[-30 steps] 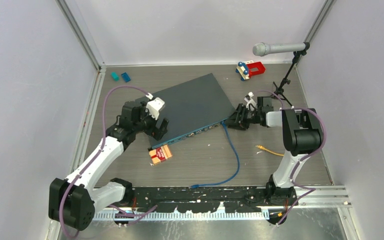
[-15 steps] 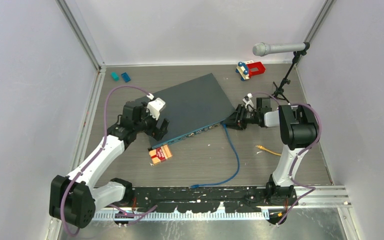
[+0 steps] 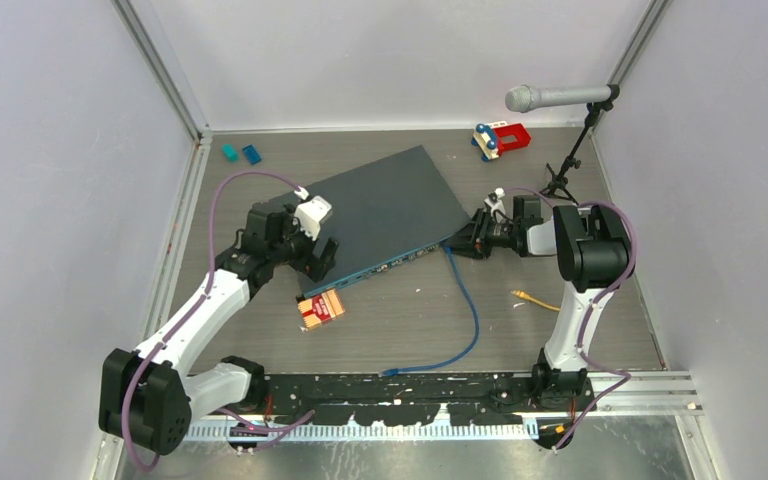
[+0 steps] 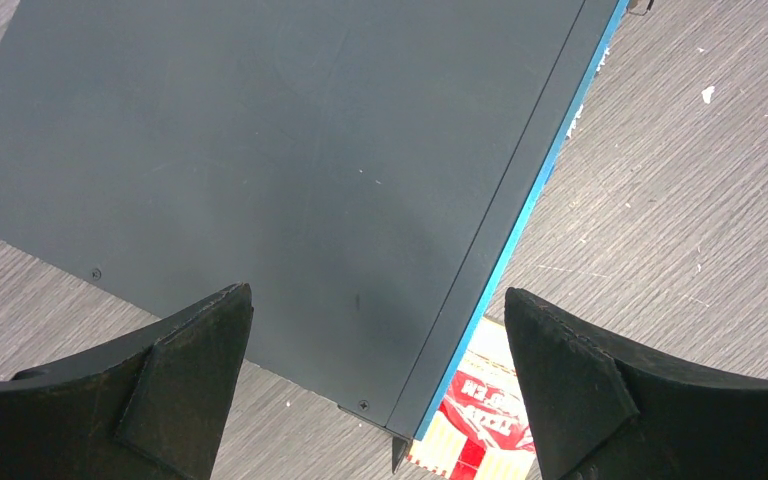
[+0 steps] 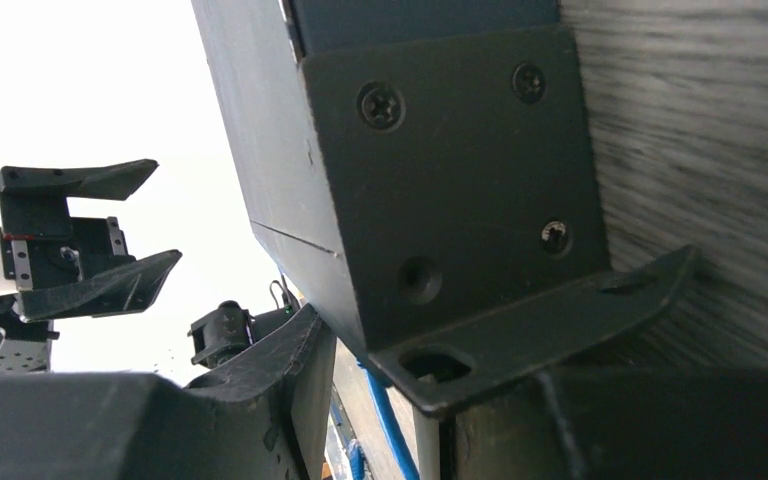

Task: Pull the plug from the switch port
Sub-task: Pull the connector from the switch port.

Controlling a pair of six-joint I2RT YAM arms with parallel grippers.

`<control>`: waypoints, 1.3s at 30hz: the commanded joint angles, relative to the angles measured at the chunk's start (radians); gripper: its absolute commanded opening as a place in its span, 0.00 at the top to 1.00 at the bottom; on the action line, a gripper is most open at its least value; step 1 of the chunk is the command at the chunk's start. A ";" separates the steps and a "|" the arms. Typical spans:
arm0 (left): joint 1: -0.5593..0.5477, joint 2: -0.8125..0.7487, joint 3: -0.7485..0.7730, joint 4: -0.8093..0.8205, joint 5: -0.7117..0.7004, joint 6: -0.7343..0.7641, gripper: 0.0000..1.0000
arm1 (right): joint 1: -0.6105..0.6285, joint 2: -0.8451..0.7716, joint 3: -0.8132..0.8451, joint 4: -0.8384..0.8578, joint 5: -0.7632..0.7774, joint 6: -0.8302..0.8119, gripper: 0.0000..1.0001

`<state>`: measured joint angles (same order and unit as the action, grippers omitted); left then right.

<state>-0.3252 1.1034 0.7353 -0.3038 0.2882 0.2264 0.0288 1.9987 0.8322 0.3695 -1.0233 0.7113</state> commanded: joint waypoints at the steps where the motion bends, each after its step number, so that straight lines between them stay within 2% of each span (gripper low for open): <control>1: -0.002 -0.001 0.010 0.023 0.016 0.019 0.00 | 0.011 0.018 0.034 0.106 0.032 0.028 0.64; 17: -0.002 -0.003 0.007 0.016 0.015 0.024 0.00 | -0.015 0.040 -0.002 0.242 -0.034 0.115 0.67; 22: -0.002 -0.007 0.003 0.018 0.015 0.027 0.00 | -0.047 0.036 -0.017 0.245 -0.041 0.117 0.67; 39: -0.002 0.008 0.006 0.023 0.022 0.027 0.00 | -0.038 0.069 -0.015 0.263 -0.026 0.145 0.66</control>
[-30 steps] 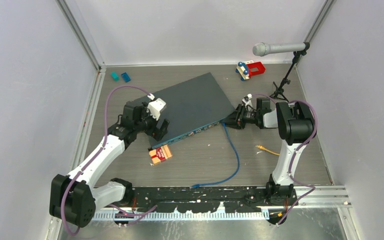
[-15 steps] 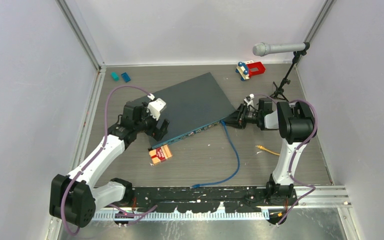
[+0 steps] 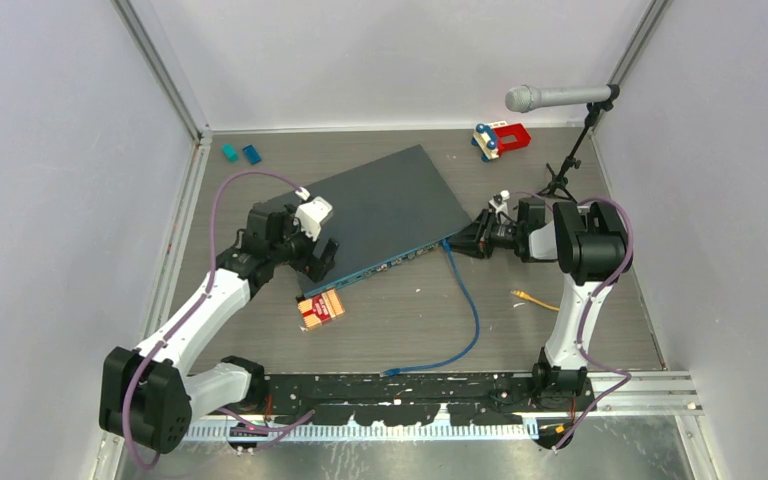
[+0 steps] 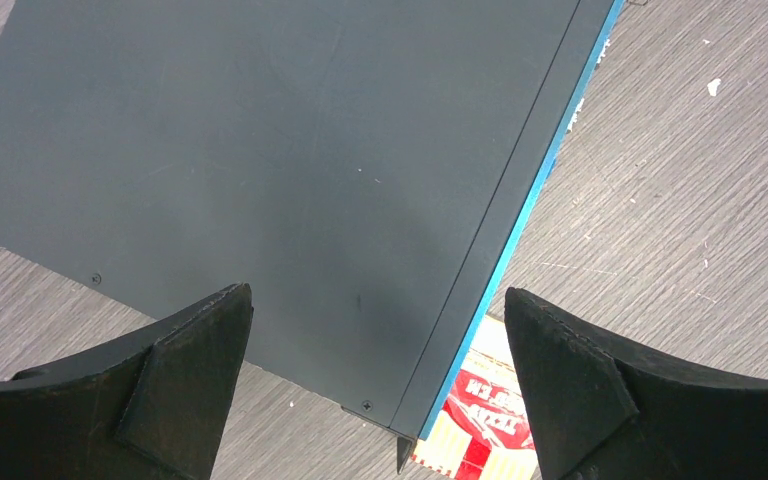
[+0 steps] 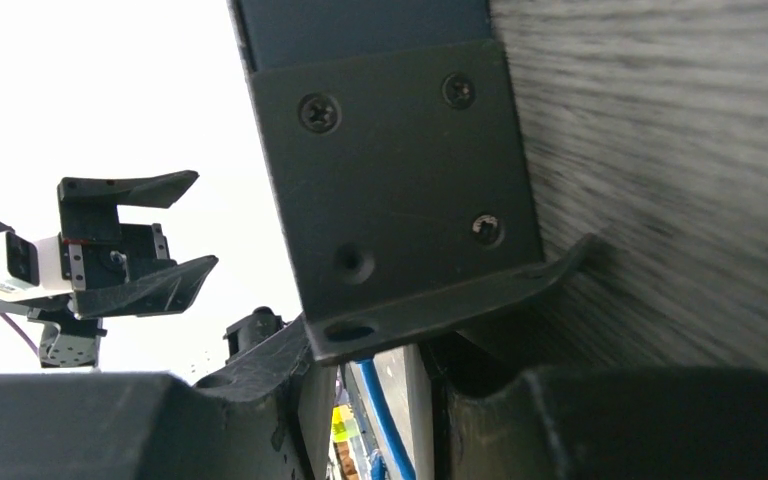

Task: Pull the plug from the switch port
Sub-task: Pull the connector from the switch port.

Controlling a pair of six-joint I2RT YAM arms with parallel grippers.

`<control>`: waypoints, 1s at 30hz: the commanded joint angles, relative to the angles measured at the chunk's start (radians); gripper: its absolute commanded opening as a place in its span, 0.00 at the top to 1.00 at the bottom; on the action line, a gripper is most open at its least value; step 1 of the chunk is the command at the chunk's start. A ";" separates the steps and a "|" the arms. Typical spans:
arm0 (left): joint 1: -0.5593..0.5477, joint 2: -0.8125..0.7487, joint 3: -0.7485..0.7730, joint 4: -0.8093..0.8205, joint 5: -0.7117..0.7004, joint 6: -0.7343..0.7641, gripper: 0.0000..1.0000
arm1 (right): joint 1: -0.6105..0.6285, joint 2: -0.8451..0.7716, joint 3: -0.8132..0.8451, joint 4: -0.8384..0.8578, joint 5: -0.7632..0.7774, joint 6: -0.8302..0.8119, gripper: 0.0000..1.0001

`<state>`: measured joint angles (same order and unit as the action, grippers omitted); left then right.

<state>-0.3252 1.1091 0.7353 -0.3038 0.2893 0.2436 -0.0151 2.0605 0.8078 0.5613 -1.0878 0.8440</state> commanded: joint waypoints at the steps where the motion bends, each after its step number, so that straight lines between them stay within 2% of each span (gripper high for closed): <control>1: -0.002 0.003 0.007 0.022 0.021 0.010 0.00 | 0.010 0.006 0.011 0.071 0.039 0.013 0.66; 30: -0.002 0.016 0.004 0.018 0.019 0.014 0.00 | 0.007 0.009 -0.017 0.262 -0.021 0.153 0.62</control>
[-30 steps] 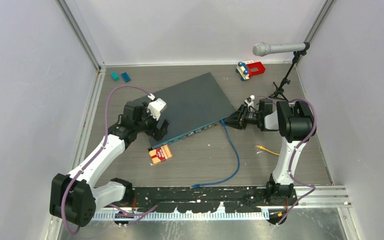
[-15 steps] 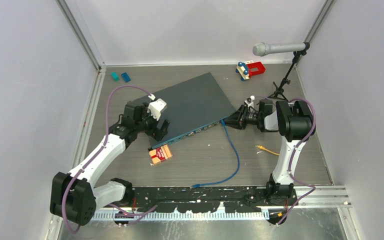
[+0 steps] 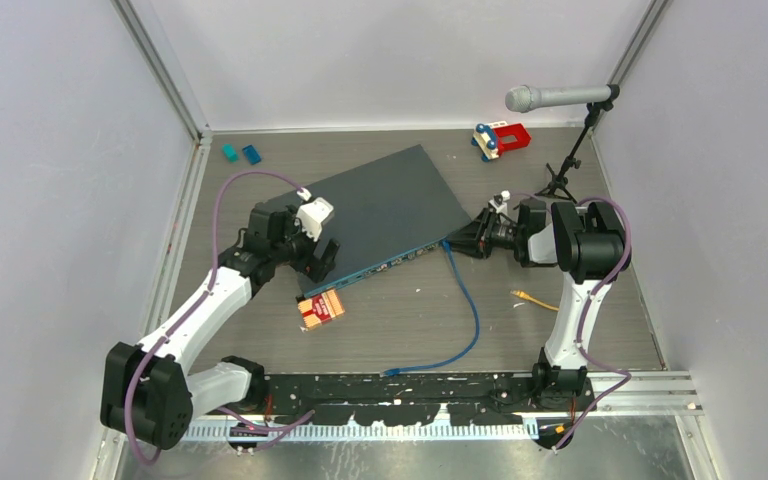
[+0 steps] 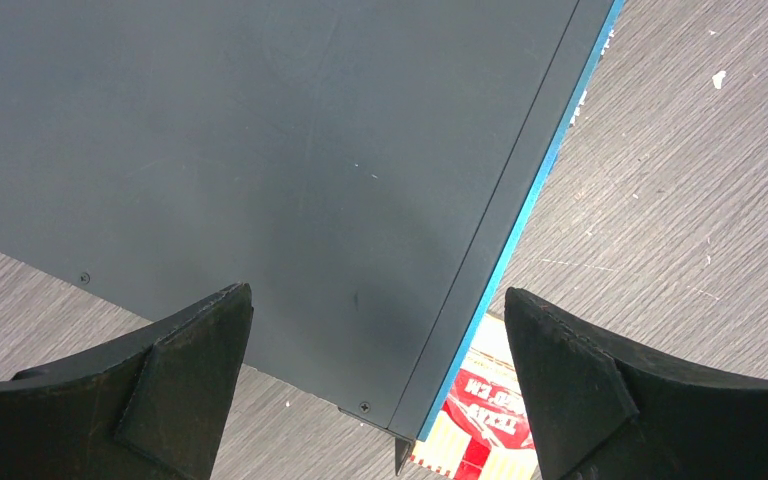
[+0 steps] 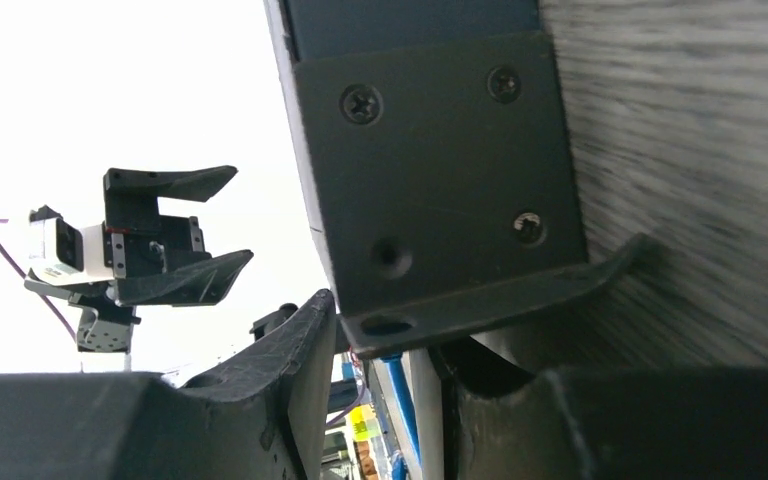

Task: Pull the plug from the switch port
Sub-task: Pull the connector from the switch port.

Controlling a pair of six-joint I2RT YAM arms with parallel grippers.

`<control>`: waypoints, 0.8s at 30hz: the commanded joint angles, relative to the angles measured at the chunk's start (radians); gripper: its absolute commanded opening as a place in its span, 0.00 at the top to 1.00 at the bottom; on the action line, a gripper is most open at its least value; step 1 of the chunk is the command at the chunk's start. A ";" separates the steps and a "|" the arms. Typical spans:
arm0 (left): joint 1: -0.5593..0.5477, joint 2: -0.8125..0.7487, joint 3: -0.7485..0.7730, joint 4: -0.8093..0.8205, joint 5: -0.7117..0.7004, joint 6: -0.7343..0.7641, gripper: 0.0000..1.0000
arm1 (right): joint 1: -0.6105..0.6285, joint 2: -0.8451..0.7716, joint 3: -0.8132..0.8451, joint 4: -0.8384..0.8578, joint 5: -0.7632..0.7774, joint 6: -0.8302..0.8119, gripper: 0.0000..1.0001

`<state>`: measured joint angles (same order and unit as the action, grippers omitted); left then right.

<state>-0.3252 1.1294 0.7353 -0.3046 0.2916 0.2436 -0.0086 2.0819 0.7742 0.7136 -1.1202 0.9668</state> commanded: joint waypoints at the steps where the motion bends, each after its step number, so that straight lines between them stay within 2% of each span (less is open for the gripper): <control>1: -0.002 -0.003 0.004 0.020 0.017 0.013 0.00 | 0.001 -0.010 0.018 0.105 0.014 0.027 0.62; 5: -0.002 0.002 0.009 0.018 0.017 0.009 0.00 | 0.009 -0.009 0.023 0.059 0.027 -0.011 0.62; 12: -0.002 -0.003 0.006 0.018 0.018 0.012 0.00 | 0.038 -0.043 0.052 -0.175 0.048 -0.191 0.64; 19: -0.002 0.001 0.003 0.019 0.018 0.014 0.00 | 0.052 -0.026 0.062 -0.156 0.008 -0.182 0.64; 24: -0.002 -0.003 0.000 0.019 0.018 0.018 0.00 | 0.053 0.003 0.055 -0.034 -0.021 -0.100 0.64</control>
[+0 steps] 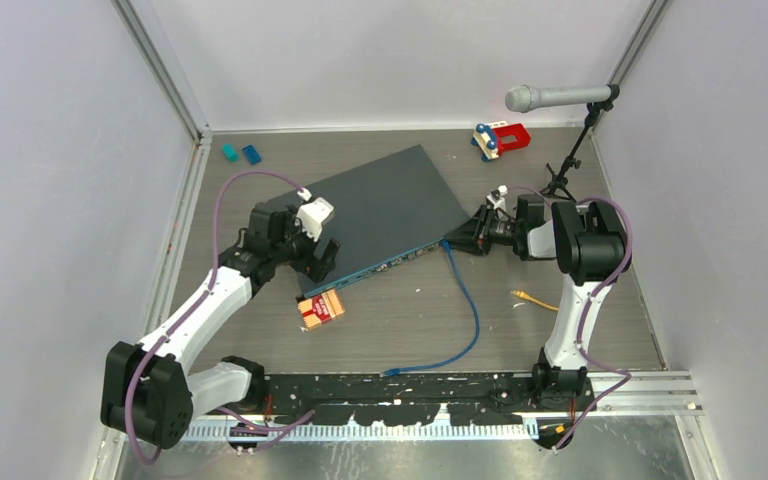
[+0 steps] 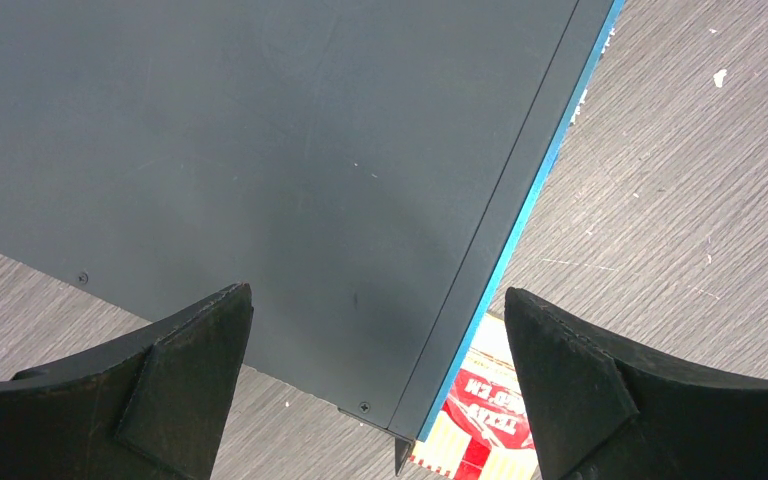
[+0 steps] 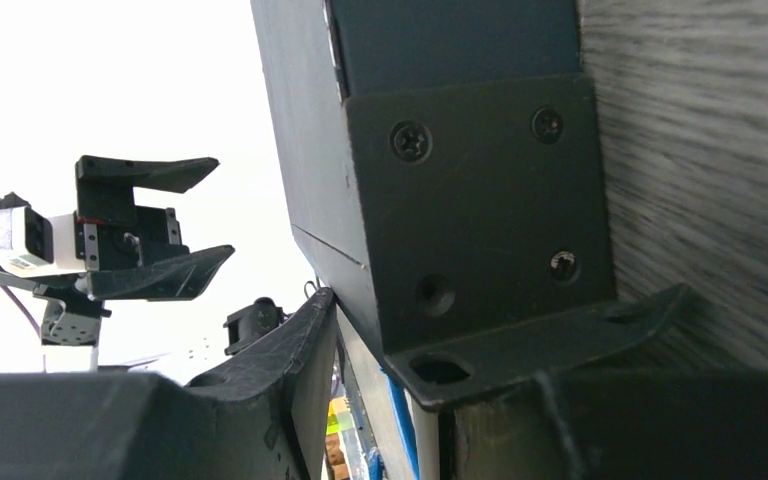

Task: Pull the plug from the switch port
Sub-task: Pull the connector from the switch port.

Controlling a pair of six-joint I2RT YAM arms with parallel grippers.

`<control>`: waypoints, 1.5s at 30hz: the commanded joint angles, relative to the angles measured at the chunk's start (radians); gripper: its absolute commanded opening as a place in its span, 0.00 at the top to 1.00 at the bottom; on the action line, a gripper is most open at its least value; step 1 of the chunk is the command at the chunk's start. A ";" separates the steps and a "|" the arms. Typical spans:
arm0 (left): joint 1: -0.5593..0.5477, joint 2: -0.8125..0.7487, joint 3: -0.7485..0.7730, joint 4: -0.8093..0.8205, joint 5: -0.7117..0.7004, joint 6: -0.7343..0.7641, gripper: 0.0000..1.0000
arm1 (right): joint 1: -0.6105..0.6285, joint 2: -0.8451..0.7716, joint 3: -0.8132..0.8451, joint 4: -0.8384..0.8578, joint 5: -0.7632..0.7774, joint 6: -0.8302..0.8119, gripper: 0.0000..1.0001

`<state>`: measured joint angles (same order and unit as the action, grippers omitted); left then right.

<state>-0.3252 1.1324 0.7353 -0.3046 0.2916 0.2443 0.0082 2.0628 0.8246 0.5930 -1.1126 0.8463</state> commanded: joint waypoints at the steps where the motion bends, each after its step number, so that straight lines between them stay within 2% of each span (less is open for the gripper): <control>1: -0.002 -0.005 0.000 0.018 0.018 0.017 0.00 | 0.038 0.027 0.006 0.101 -0.035 0.030 0.63; 4: -0.002 -0.002 -0.001 0.017 0.017 0.016 0.00 | 0.046 0.048 0.011 0.186 -0.064 0.096 0.61; 7: -0.002 0.001 -0.001 0.018 0.018 0.015 0.00 | 0.049 0.084 0.003 0.341 -0.081 0.212 0.60; 10: -0.002 0.003 0.002 0.014 0.018 0.015 0.00 | 0.049 0.104 0.000 0.408 -0.090 0.260 0.60; 14: -0.002 0.003 0.003 0.009 0.017 0.016 0.00 | 0.048 0.089 -0.003 0.324 -0.076 0.197 0.62; 18: -0.002 0.004 0.000 0.008 0.015 0.019 0.00 | 0.050 0.017 0.008 0.020 -0.021 -0.027 0.63; 22: -0.002 0.010 -0.001 0.009 0.015 0.020 0.00 | 0.050 -0.023 0.017 -0.121 0.001 -0.126 0.64; 39: -0.002 0.026 0.010 0.004 0.018 0.018 0.00 | 0.058 0.004 0.048 -0.112 -0.013 -0.118 0.72; 42: -0.002 0.030 0.014 0.003 0.018 0.018 0.00 | 0.058 0.013 0.048 -0.071 -0.017 -0.079 0.71; 45: -0.002 0.036 0.015 0.003 0.019 0.017 0.00 | 0.060 0.027 0.040 0.045 -0.026 0.002 0.69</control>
<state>-0.3252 1.1610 0.7353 -0.3092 0.2916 0.2474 0.0303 2.0678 0.8490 0.5022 -1.1065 0.7822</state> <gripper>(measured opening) 0.996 0.304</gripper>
